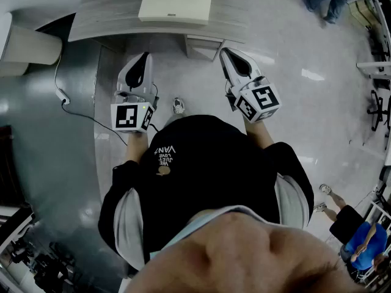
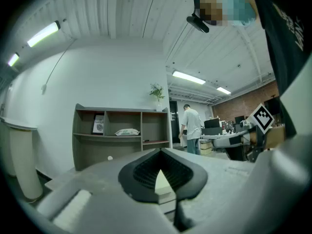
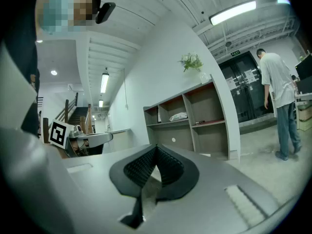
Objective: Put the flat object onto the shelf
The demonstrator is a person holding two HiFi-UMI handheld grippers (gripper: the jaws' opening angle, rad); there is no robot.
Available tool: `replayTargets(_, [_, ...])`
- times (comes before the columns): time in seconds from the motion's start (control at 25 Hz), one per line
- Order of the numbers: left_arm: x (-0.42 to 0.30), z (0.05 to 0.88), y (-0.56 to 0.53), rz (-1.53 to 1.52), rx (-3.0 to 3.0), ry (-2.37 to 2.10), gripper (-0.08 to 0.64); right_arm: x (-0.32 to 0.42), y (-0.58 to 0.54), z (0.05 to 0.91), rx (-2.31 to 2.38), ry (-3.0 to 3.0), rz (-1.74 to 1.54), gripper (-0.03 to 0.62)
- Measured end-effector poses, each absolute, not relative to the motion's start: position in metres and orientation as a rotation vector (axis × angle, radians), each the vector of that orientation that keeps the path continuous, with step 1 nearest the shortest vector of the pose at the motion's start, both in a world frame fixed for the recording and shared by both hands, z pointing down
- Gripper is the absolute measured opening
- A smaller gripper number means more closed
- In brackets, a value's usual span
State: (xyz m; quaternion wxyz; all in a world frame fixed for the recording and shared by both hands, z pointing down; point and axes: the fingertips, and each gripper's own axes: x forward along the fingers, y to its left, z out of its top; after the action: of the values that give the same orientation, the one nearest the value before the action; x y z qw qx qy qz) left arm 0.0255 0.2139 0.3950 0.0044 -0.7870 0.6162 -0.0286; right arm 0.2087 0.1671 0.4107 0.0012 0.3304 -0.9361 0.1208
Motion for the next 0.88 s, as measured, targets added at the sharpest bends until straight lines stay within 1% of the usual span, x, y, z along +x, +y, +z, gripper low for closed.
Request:
replayTargets(0.56, [-0.008, 0.401, 0.193, -0.046, -2.518, 1.891, 0.0, 0.18, 0.147, 0.407, 1.115, -2.94, 0.414, 0.0])
replayTargets(0.88, [-0.041, 0.405, 0.175, -0.043, -2.56, 1.847, 0.0, 0.151, 0.135, 0.409, 1.18, -2.913, 0.408, 0.0])
